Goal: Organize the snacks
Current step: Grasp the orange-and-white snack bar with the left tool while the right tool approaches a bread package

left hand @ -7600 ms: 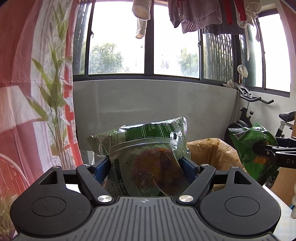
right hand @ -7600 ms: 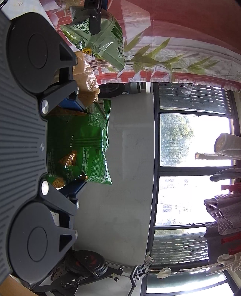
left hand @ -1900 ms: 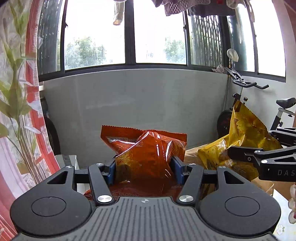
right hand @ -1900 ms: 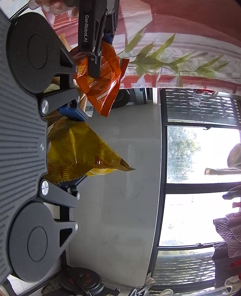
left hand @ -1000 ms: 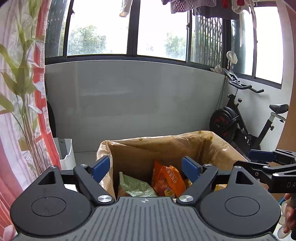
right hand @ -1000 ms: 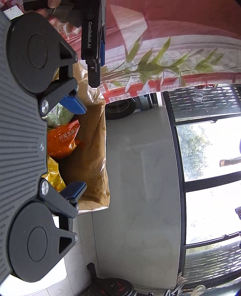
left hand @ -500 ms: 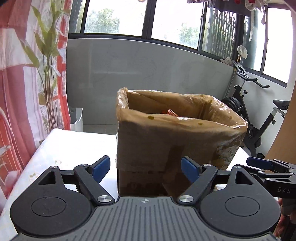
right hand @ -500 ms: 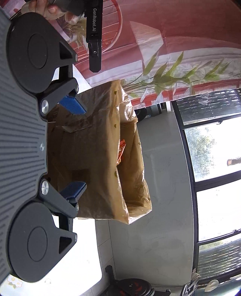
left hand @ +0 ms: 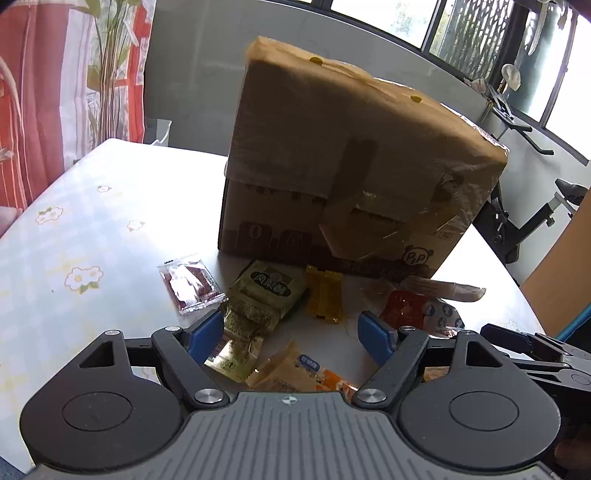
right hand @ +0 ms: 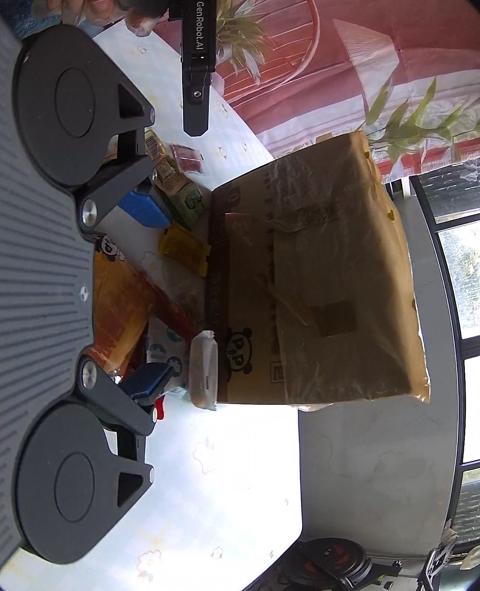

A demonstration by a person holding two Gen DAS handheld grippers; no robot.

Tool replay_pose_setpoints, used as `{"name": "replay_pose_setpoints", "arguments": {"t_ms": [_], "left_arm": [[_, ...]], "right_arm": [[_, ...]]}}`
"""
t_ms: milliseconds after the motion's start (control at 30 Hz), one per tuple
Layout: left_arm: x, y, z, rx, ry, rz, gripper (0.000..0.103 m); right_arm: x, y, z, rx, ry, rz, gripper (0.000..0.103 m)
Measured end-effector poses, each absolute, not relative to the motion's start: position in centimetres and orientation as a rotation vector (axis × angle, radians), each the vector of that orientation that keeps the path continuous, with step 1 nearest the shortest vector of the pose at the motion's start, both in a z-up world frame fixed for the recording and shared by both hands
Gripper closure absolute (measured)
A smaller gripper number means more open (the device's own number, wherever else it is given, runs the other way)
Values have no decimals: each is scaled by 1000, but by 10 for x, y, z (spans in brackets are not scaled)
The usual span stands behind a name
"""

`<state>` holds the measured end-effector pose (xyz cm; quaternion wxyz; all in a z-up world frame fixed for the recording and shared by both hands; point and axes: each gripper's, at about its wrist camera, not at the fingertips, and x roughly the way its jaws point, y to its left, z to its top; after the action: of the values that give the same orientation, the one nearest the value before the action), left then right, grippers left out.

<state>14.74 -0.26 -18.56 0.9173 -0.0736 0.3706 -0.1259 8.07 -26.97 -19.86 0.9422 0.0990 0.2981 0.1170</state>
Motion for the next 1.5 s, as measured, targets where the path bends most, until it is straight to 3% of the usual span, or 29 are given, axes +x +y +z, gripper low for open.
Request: {"name": "replay_pose_setpoints", "arguments": {"t_ms": [133, 367, 633, 1100, 1267, 1500], "left_arm": [[138, -6, -203, -167, 812, -286, 25], [129, -20, -222, -181, 852, -352, 44], [139, -29, -227, -174, 866, -321, 48], [183, -39, -235, -138, 838, -263, 49], [163, -41, -227, -118, 802, -333, 33], [147, -55, -240, -32, 828, -364, 33]], "right_arm": [[69, -259, -212, 118, 602, 212, 20], [51, -247, -227, -5, 574, 203, 20], [46, -257, -223, 21, 538, 194, 20], [48, -264, -227, 53, 555, 192, 20], [49, -265, -229, 51, 565, 188, 20], [51, -260, -231, 27, 577, 196, 20]]}}
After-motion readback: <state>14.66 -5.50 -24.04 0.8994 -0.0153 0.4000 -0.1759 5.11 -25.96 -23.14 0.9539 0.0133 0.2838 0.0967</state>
